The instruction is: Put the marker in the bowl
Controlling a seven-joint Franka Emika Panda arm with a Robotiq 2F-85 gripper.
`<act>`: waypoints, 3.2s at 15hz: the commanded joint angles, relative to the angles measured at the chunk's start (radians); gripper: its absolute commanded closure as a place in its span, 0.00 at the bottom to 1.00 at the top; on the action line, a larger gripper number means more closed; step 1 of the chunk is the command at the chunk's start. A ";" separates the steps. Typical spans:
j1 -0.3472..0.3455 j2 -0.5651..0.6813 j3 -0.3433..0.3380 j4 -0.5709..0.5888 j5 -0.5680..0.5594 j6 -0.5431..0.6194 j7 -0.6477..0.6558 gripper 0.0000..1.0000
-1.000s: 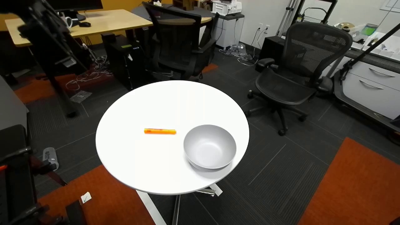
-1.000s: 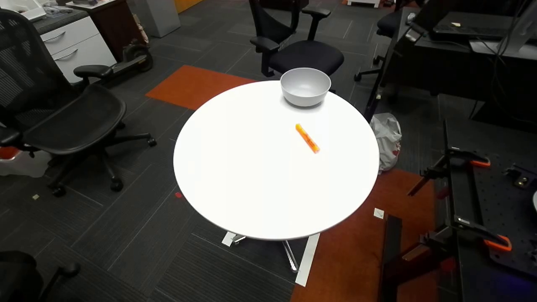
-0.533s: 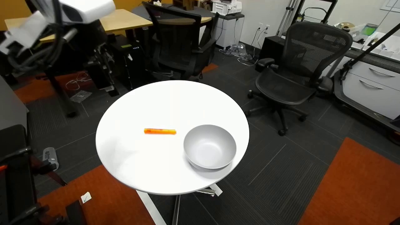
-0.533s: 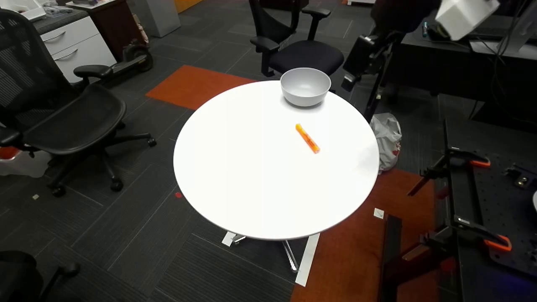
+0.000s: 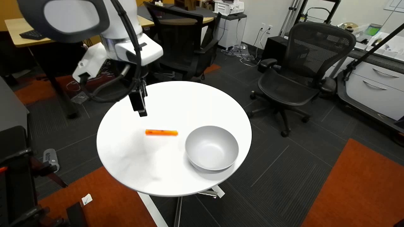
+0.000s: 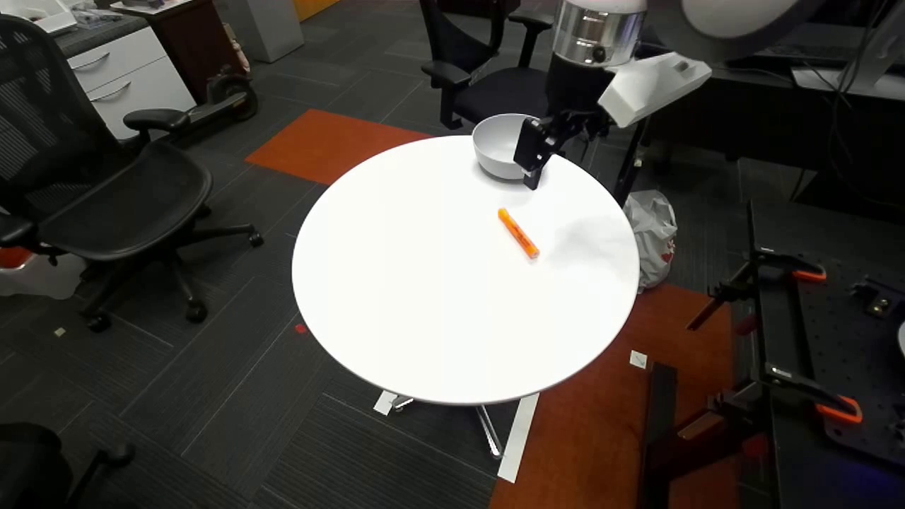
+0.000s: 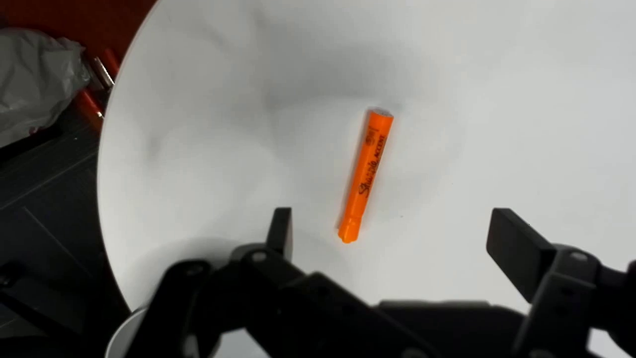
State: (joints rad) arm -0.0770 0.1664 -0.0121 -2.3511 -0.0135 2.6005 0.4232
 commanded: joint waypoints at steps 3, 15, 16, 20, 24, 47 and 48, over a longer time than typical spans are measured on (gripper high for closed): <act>0.032 0.180 -0.037 0.145 0.071 -0.018 -0.005 0.00; 0.047 0.390 -0.048 0.278 0.164 -0.013 -0.009 0.00; 0.047 0.401 -0.047 0.280 0.171 -0.013 -0.011 0.00; 0.057 0.431 -0.057 0.290 0.174 -0.007 -0.008 0.00; 0.076 0.444 -0.078 0.299 0.157 -0.007 0.003 0.34; 0.220 0.157 -0.296 0.287 -0.170 -0.028 0.188 0.95; 0.208 0.149 -0.299 0.300 -0.182 -0.038 0.197 0.95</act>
State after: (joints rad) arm 0.1396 0.3723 -0.2908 -2.0490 -0.1441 2.5989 0.5650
